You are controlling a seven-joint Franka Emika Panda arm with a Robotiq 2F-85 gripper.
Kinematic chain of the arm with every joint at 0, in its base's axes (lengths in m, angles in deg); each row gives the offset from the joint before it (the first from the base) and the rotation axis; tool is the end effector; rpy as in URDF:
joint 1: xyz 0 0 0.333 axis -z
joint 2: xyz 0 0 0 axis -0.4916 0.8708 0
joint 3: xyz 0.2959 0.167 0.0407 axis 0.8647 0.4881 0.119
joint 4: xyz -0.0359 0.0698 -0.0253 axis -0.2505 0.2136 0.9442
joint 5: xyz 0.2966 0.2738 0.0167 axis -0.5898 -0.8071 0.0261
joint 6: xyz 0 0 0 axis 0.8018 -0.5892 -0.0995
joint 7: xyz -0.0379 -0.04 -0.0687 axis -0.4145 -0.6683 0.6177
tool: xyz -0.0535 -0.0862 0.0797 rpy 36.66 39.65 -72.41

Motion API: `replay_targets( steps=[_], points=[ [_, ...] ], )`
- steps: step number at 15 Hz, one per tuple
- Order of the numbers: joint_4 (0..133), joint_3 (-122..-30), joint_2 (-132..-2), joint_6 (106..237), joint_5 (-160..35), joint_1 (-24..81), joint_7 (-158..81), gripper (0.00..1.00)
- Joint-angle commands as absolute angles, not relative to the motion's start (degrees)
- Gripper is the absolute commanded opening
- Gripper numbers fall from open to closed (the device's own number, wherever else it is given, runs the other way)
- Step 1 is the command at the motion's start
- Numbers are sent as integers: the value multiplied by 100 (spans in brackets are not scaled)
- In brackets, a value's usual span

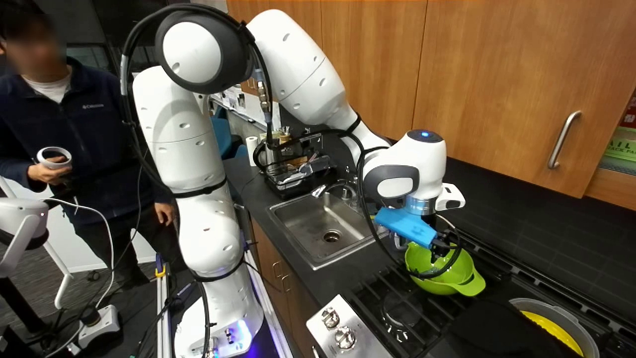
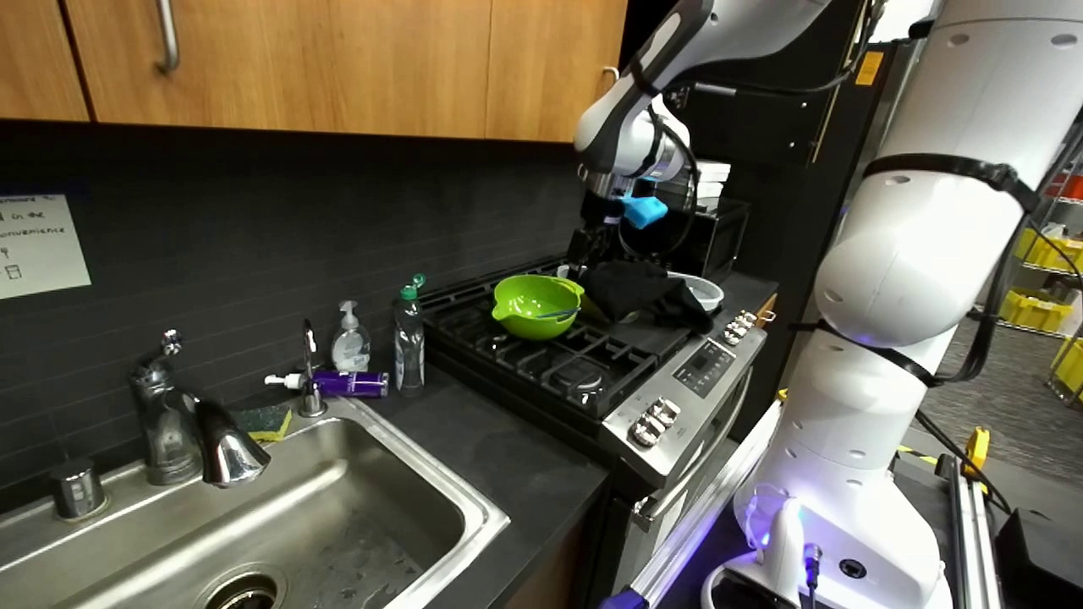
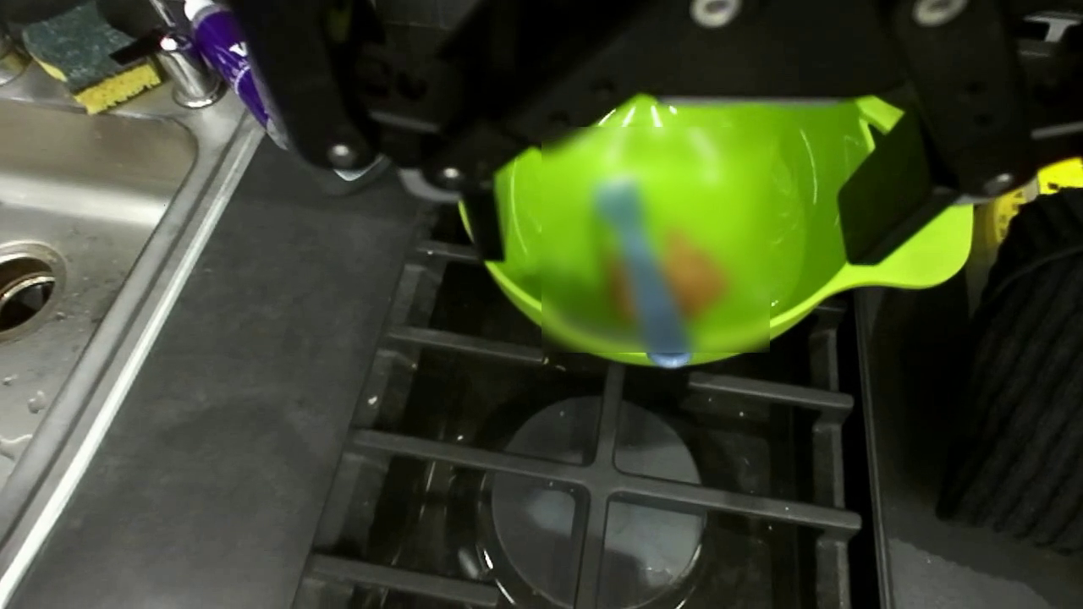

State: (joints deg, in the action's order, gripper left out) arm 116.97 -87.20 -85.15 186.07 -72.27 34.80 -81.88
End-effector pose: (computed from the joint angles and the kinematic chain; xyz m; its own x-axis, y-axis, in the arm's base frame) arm 0.4592 -0.1733 0.3087 0.9630 0.2129 0.1650 0.2126 -0.9769 0.0201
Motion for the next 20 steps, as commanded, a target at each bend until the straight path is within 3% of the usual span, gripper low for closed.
replay_targets(
  steps=[1,20],
  points=[
    [11617,-8550,-8472,18510,-7127,3645,-8067,100],
    [10698,-8033,-7425,17727,-7045,3839,-7722,100]
  ],
)
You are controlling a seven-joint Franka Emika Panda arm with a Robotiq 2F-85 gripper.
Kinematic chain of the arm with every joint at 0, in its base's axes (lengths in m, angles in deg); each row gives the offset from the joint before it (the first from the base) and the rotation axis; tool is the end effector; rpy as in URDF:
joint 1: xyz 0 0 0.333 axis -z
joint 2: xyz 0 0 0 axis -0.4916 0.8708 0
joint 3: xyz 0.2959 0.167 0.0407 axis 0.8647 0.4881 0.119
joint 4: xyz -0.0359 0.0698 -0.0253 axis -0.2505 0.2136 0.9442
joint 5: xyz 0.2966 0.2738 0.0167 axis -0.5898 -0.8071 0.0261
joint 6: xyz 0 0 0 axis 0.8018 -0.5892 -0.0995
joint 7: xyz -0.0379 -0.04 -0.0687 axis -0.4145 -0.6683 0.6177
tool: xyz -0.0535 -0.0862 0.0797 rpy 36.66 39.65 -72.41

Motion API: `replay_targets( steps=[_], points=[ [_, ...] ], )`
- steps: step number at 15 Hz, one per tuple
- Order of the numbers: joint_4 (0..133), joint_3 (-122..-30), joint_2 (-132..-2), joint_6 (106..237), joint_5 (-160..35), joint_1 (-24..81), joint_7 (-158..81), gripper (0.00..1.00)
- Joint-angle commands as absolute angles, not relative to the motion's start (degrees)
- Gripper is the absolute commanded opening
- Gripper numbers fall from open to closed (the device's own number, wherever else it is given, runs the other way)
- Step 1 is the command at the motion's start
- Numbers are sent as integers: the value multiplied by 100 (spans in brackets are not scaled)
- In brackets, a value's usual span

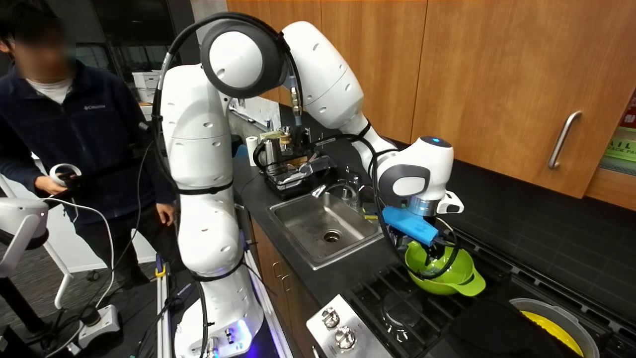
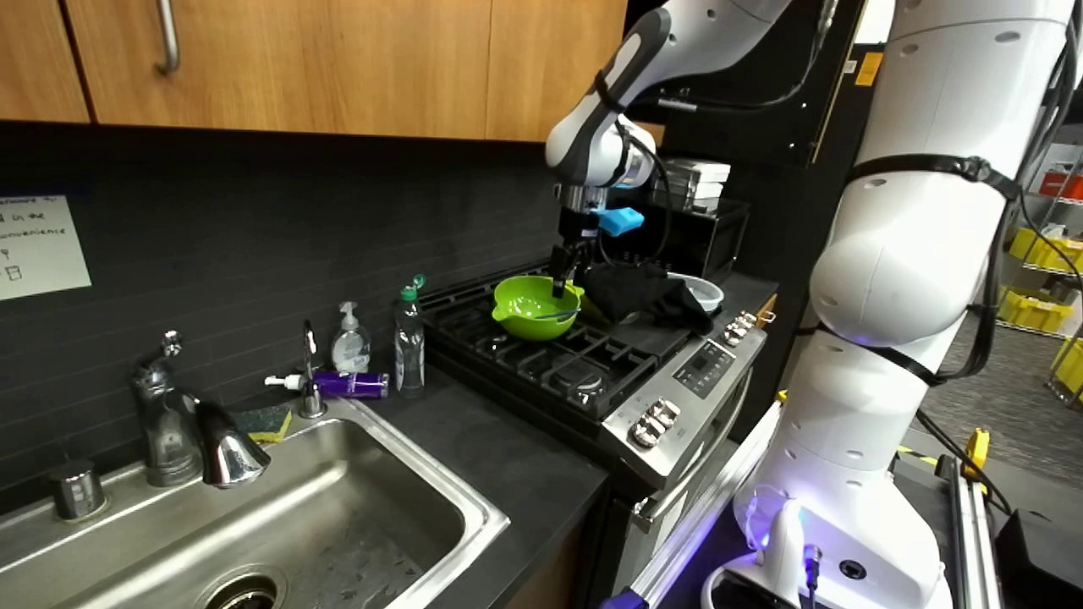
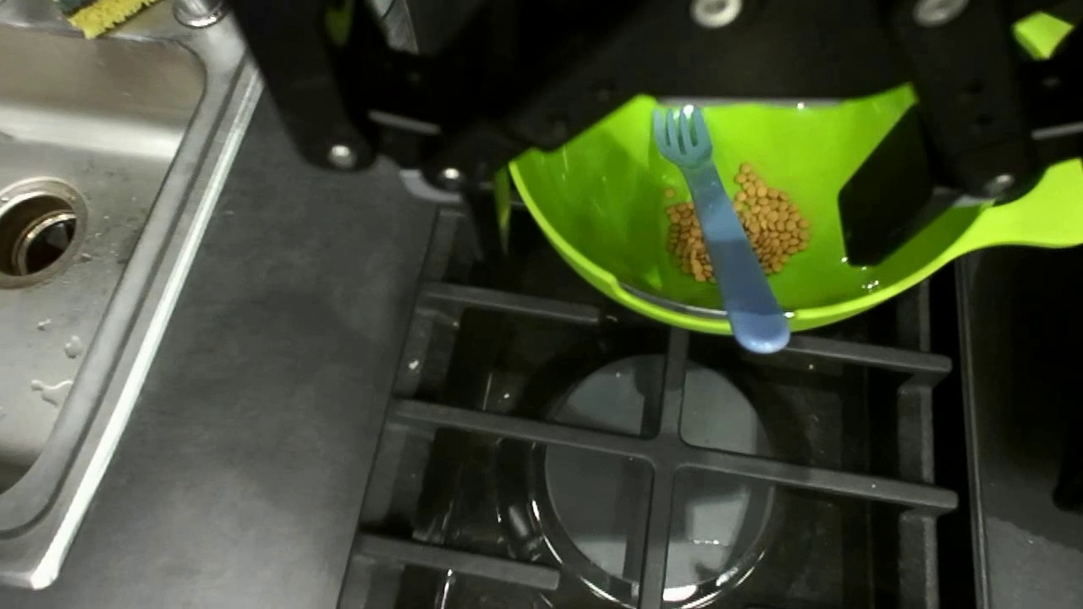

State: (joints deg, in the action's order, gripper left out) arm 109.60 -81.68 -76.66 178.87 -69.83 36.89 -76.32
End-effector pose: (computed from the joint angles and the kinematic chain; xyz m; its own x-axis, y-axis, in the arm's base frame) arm 0.4955 -0.1525 0.2757 0.9761 0.2162 0.0209 0.2167 -0.9759 -0.0245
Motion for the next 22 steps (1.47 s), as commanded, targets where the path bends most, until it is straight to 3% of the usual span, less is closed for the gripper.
replay_targets(
  steps=[1,22],
  points=[
    [10644,-8010,-7355,17710,-7029,3868,-7724,100],
    [9653,-7703,-6137,17539,-6864,4422,-8023,100]
  ],
)
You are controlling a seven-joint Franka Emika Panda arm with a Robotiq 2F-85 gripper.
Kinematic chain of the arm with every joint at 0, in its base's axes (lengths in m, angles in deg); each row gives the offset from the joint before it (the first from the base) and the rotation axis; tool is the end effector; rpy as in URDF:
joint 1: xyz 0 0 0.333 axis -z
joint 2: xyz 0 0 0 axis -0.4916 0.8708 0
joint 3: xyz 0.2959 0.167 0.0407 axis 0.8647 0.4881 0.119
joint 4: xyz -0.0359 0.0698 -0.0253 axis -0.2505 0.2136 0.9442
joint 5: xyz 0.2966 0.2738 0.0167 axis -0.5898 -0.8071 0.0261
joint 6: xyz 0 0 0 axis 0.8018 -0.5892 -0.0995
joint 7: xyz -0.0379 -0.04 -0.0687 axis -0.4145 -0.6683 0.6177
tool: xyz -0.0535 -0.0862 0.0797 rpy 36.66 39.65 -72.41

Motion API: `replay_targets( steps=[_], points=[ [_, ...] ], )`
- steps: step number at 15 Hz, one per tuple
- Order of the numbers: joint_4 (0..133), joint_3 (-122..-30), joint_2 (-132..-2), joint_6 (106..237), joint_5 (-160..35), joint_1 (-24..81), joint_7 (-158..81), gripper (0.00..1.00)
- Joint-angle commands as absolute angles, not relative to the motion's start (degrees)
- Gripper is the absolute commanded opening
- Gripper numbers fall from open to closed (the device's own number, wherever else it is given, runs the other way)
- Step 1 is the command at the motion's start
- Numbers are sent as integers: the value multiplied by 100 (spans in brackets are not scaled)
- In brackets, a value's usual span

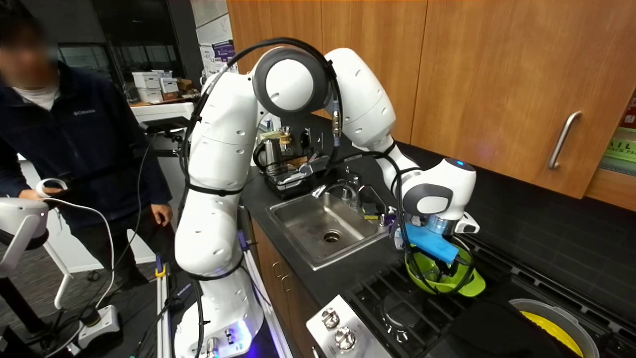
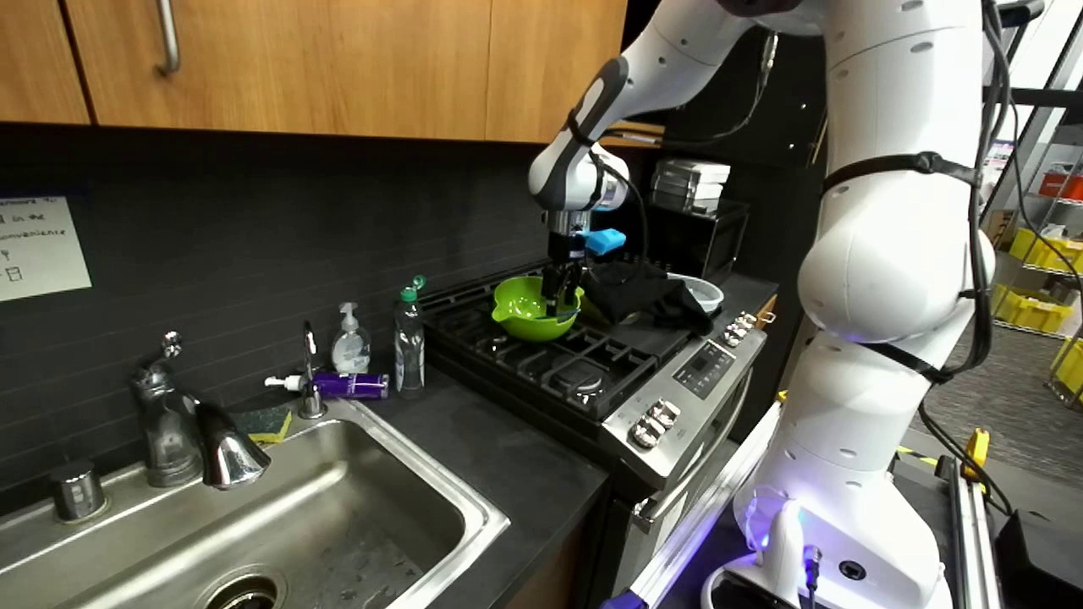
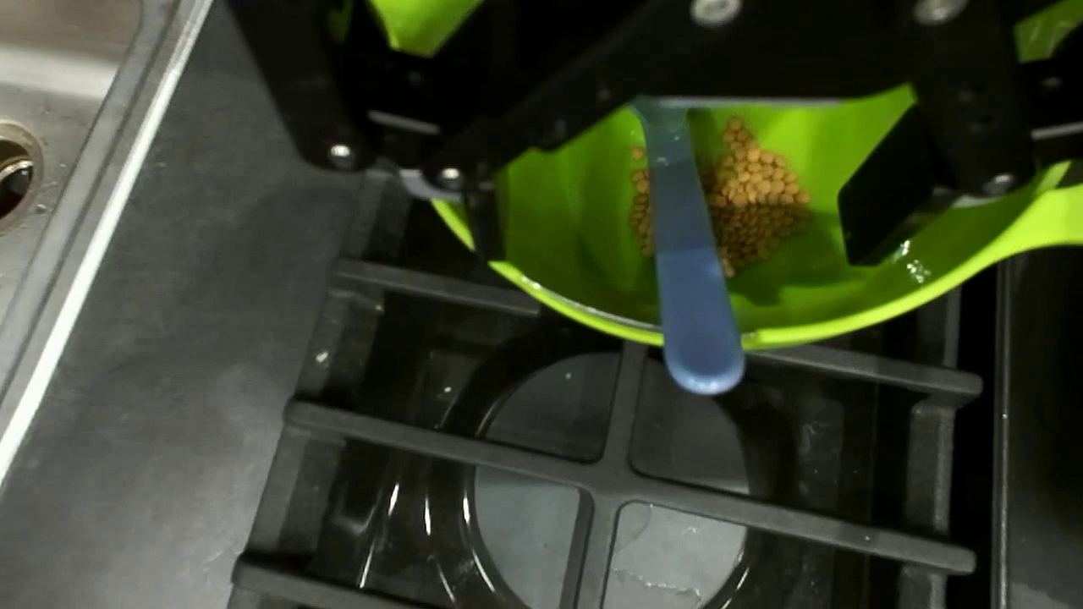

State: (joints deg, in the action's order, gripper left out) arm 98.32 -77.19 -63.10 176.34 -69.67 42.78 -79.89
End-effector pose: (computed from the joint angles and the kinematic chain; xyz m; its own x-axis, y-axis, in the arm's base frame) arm 0.5417 -0.1807 0.2191 0.9642 0.2597 -0.0540 0.2565 -0.9647 -0.0600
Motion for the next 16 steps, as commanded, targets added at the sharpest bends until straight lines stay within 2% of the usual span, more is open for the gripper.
replay_targets(
  steps=[1,8,9,11,13,16],
  points=[
    [9647,-7721,-6108,17547,-6836,4452,-7995,100],
    [9623,-7729,-6044,17564,-6734,4594,-7936,100],
    [9635,-7730,-6063,17568,-6727,4596,-7934,97],
    [9639,-7732,-6094,17565,-6714,4596,-7928,72],
    [9629,-7740,-6121,17541,-6698,4589,-7903,64],
    [9631,-7747,-6152,17523,-6673,4584,-7881,40]
  ],
)
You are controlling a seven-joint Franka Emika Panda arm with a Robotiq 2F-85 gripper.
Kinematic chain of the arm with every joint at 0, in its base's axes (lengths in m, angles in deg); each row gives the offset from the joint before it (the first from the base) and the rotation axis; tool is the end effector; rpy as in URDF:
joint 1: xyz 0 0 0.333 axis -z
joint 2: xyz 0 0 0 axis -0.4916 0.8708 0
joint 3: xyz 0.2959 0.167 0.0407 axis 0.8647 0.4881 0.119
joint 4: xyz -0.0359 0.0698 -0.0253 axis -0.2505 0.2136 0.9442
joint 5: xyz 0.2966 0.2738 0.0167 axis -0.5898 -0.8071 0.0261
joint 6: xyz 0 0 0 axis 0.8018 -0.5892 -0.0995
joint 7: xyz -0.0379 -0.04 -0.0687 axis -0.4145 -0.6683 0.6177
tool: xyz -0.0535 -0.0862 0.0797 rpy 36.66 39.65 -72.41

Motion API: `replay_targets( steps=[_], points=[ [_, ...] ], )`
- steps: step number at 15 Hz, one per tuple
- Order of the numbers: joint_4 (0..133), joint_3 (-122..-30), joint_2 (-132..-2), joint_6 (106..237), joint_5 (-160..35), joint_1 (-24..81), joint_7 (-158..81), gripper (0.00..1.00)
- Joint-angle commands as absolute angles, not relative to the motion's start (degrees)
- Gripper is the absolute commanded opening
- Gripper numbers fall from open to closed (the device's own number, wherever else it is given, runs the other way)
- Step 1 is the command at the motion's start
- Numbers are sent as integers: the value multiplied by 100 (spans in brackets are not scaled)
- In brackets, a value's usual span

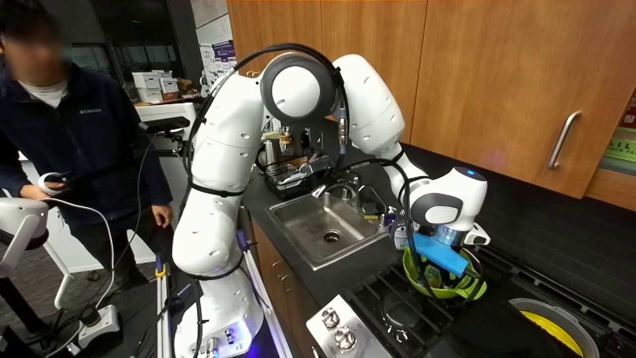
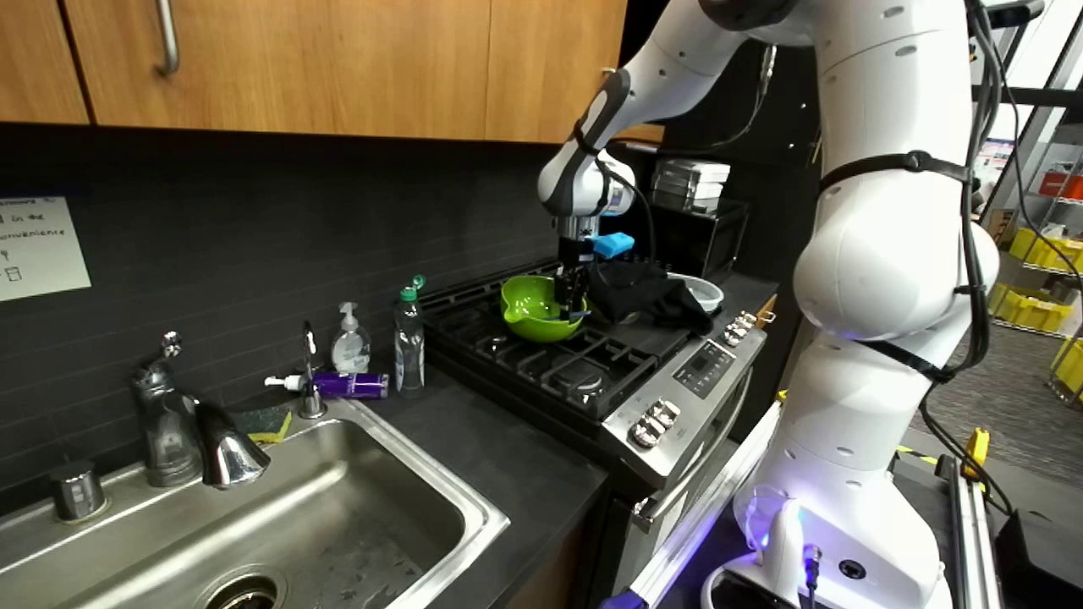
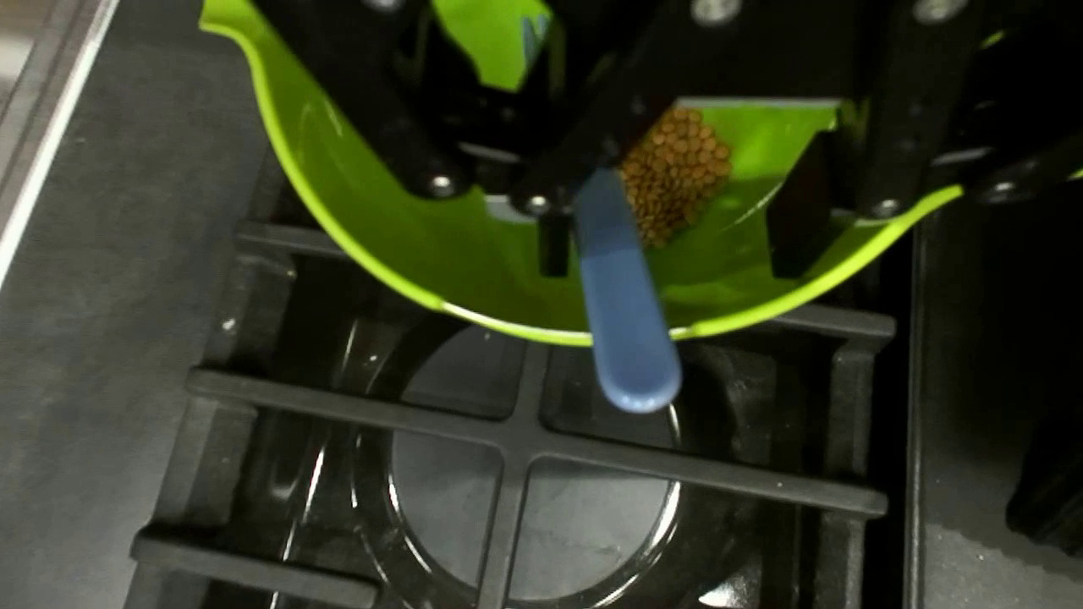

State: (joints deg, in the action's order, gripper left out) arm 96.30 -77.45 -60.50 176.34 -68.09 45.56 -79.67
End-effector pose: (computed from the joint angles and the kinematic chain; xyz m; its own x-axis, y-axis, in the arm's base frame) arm 0.5395 -0.2129 0.2064 0.9711 0.2267 -0.0750 0.2236 -0.9735 -0.0476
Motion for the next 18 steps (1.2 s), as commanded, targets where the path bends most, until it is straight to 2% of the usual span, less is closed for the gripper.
replay_targets(
  steps=[1,2,6,7,8,10,16,18],
  points=[
    [9627,-7745,-6155,17514,-6657,4581,-7872,53],
    [9627,-7744,-6158,17503,-6646,4579,-7861,72],
    [9636,-7737,-6186,17488,-6642,4572,-7852,93],
    [9642,-7739,-6193,17500,-6635,4569,-7851,49],
    [9646,-7742,-6202,17501,-6631,4567,-7846,53],
    [9651,-7746,-6225,17500,-6625,4565,-7841,47],
    [9650,-7757,-6257,17494,-6600,4556,-7831,1],
    [9652,-7763,-6267,17493,-6583,4552,-7825,0]
  ],
)
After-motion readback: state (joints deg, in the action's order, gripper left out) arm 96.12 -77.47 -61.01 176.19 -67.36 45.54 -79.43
